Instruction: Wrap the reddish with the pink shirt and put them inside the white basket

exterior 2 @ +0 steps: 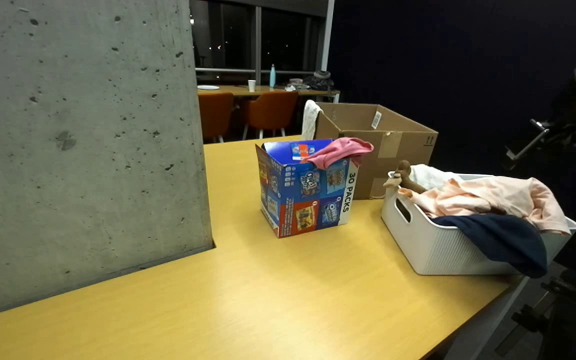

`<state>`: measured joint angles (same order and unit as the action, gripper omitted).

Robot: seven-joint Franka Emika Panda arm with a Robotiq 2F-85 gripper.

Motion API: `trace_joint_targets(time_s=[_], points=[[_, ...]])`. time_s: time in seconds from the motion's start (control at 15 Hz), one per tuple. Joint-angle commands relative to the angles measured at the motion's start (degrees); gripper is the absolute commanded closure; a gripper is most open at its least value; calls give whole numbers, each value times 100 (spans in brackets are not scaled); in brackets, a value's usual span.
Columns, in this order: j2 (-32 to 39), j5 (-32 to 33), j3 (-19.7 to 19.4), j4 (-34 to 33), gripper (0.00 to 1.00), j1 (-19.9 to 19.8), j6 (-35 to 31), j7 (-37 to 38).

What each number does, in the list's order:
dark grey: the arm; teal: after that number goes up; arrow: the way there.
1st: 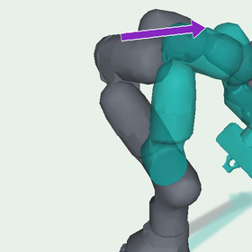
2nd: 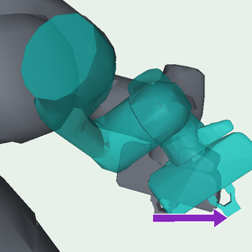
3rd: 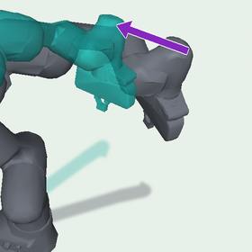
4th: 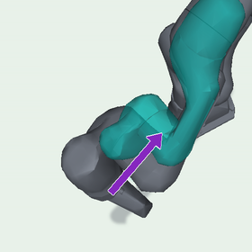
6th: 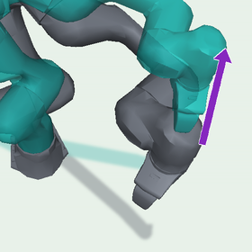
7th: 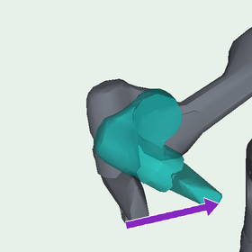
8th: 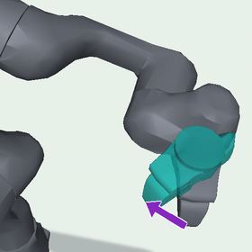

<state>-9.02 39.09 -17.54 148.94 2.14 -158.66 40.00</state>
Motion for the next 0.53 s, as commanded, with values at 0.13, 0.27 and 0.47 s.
trace_joint_targets(time_s=[0.13,0.27,0.47], points=[[-868,-2387,179,382,0,1253,182,-1803],[-707,-3272,-93,114,0,1818,332,-2435],[-370,-4263,-454,-287,0,2357,580,-3272]])
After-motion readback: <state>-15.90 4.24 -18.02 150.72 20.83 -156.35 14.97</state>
